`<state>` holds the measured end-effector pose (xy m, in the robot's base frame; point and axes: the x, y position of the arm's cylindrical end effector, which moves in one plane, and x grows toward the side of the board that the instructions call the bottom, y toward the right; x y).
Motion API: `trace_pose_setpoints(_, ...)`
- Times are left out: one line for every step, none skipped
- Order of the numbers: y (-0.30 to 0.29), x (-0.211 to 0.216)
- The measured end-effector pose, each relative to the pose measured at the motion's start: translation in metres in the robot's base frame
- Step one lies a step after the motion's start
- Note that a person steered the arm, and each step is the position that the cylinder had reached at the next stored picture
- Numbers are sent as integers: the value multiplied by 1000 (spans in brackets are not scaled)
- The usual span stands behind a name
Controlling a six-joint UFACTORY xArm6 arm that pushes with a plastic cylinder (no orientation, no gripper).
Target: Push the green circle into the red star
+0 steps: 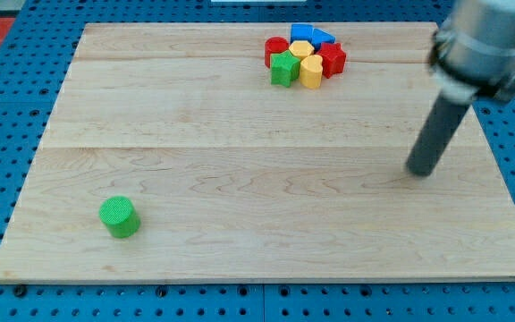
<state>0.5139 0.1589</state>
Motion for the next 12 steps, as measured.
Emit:
trace_pose_setpoints(-116, 83)
trace_pose_setpoints(-215, 103)
trace_pose_setpoints(-259, 60)
trace_pose_setpoints(-276, 63)
trace_pose_setpoints(-306, 85)
trace_pose_setpoints(-347, 70)
trace_pose_setpoints(-292, 16)
trace_pose_setpoints(-254, -35)
trace_pose_setpoints(-261, -59)
trace_pose_setpoints(-205, -60)
trace_pose_setpoints(-126, -64)
trace_pose_setpoints(-90, -43)
